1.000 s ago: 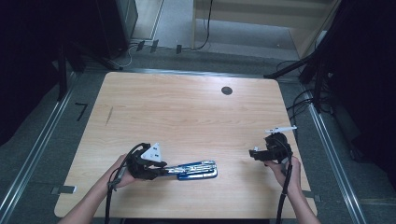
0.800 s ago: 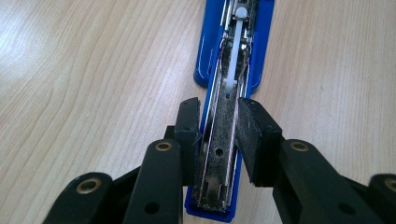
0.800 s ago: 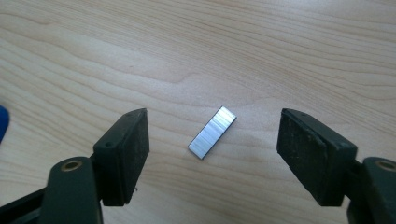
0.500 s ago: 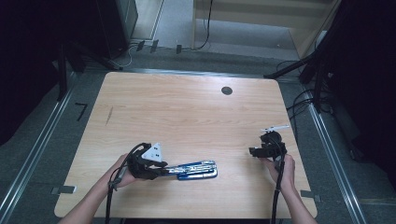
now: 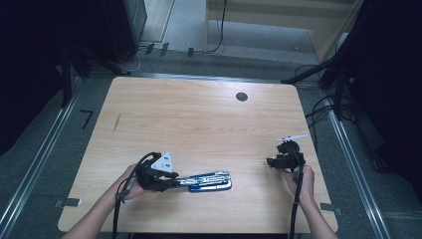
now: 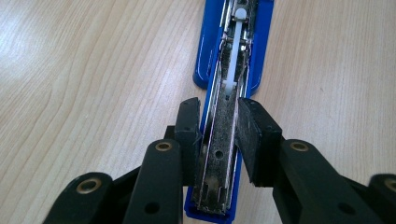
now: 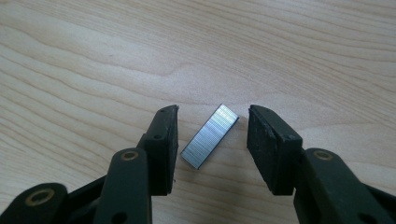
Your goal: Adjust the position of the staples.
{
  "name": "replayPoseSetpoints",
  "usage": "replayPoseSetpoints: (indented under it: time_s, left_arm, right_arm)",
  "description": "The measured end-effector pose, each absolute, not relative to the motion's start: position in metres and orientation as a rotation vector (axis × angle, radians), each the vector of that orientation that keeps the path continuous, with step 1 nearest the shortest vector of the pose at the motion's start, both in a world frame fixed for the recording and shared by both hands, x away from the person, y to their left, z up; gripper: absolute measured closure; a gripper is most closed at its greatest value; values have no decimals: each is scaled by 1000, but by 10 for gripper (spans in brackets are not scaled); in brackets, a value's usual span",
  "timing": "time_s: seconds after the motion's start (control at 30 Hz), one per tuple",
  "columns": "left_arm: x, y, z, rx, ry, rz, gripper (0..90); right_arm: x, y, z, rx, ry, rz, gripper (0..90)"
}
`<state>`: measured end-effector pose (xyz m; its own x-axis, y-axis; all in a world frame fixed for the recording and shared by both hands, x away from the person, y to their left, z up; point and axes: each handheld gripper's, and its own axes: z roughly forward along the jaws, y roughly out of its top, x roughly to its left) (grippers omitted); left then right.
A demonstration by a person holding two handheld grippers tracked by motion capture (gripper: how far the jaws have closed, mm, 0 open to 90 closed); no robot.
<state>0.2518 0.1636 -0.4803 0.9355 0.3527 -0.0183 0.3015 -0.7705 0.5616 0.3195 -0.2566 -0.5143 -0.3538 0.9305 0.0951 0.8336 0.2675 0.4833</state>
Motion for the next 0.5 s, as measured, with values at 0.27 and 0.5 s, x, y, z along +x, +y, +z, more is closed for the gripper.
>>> replayPoseSetpoints:
  time_s: [0.27, 0.5]
  left_arm:
    - [252, 164, -480, 2507, 465, 118, 709]
    - [252, 163, -480, 2508, 464, 119, 710]
  right_arm:
    - [319, -256, -515, 1629, 2355, 656, 693]
    - [319, -263, -512, 1637, 2388, 639, 743]
